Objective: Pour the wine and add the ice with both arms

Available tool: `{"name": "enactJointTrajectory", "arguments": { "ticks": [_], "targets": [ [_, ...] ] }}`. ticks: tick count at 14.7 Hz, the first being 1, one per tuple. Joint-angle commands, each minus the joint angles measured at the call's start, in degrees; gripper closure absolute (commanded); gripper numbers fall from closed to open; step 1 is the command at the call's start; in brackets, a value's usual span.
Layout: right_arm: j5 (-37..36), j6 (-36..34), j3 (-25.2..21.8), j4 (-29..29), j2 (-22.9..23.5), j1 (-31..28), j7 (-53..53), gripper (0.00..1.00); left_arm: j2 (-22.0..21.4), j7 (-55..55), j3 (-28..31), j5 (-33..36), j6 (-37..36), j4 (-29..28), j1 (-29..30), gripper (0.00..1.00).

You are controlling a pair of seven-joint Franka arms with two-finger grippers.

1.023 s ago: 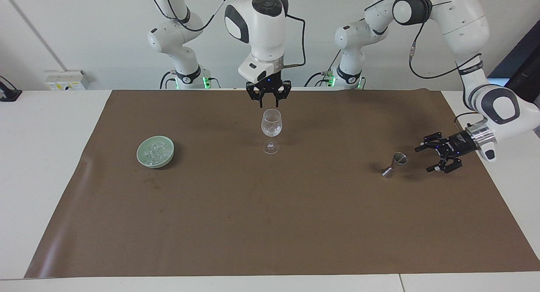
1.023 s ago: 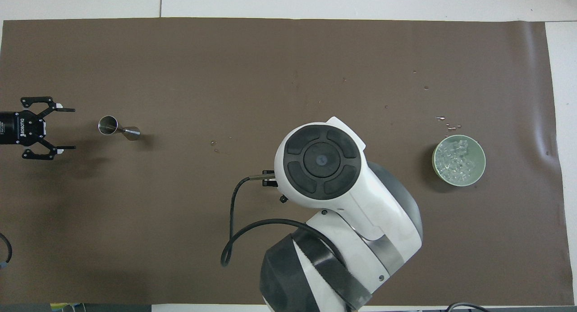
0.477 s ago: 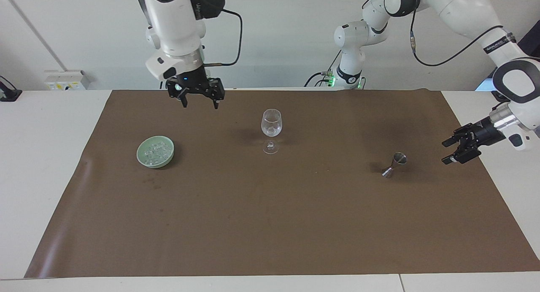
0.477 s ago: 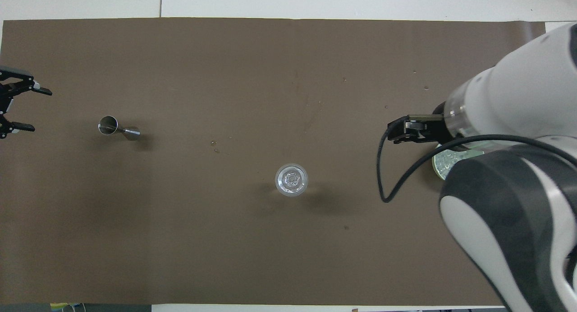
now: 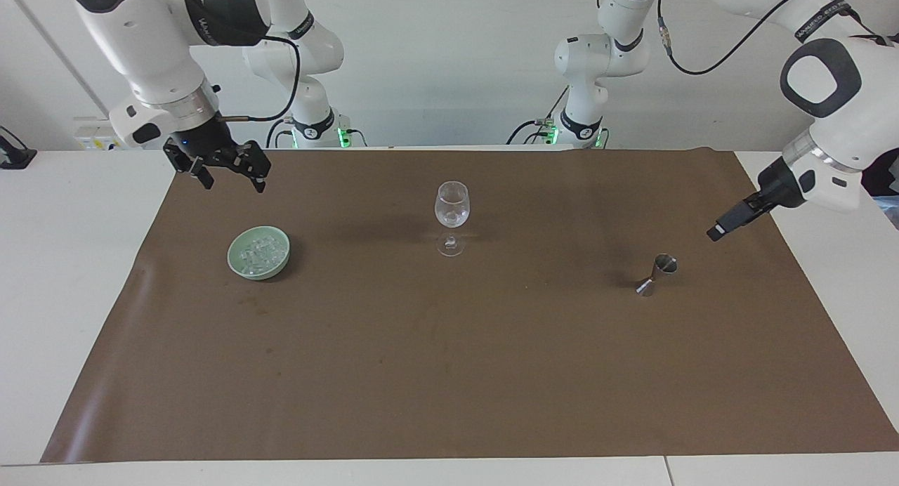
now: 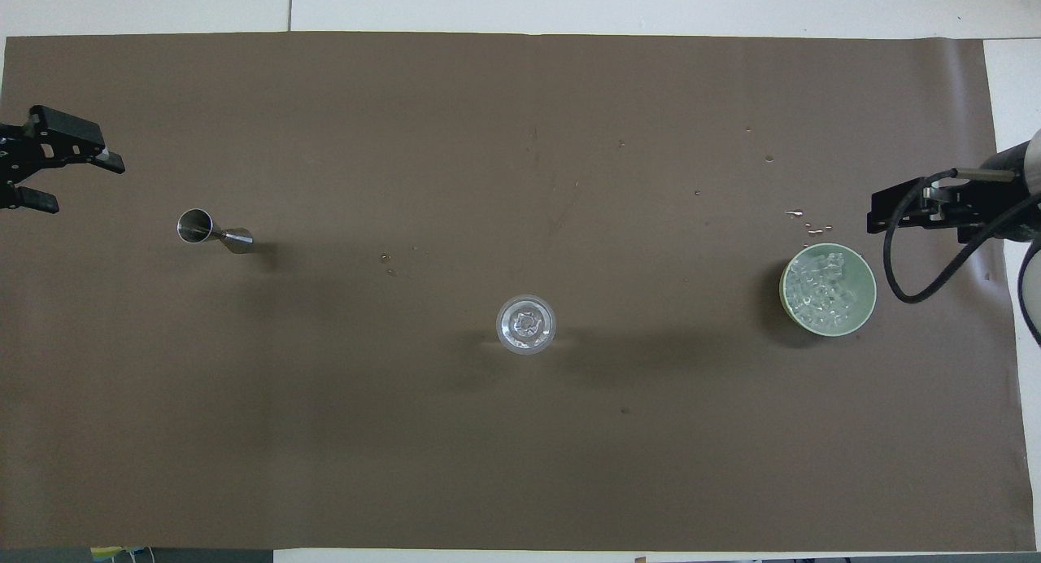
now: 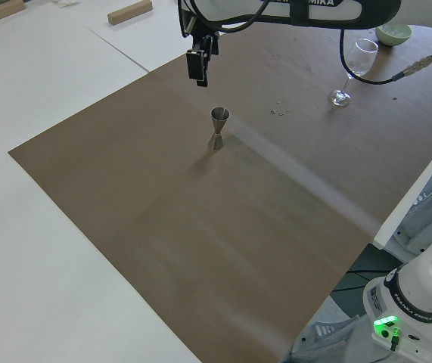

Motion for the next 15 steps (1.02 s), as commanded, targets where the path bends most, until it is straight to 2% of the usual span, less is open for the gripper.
{"name": "enactJointTrajectory", "arguments": {
  "ticks": [1, 2, 4, 5, 7, 11, 15],
  "targets": [
    [-0.99, -1.1, 0.9, -0.55, -1.45, -1.17, -4.35, 0.0, -3.6, 6.97, 0.53, 3.84, -0.68, -1.65, -2.32, 0.0],
    [-1.17, -2.67, 0.99, -0.2, -1.46, -2.05, -4.54, 0.0, -4.66, 8.64, -0.6, 4.37, -2.08, -1.48, -1.01, 0.0],
    [-1.18, -3.55, 0.55, -0.03, -0.93, -2.58, -5.07, 0.0, -4.93, 9.45, -9.35, 6.38, -3.23, -1.04, 6.08, 0.0],
    [-1.26, -4.6, 0.81, 0.15, -0.67, -2.93, -5.16, 0.0, -5.54, 9.45, -12.18, 8.31, -3.23, -0.95, 7.51, 0.0],
    [-3.01, -5.23, 1.43, 1.38, -0.4, -3.37, -7.08, 0.0, -6.69, 9.45, -13.35, 10.35, -4.8, -0.51, 7.53, 0.0],
    [-2.93, -6.37, 1.08, 1.38, -0.75, -4.87, -11.13, 0.0, -10.46, 9.54, -14.15, 10.09, -8.32, -2.26, 6.91, 0.0],
    [-3.29, -7.86, 2.22, 4.19, -1.02, -4.87, -8.5, 0.0, -11.79, 10.23, -13.97, 10.09, -9.03, -4.11, 5.24, 0.0]
  ]
}}
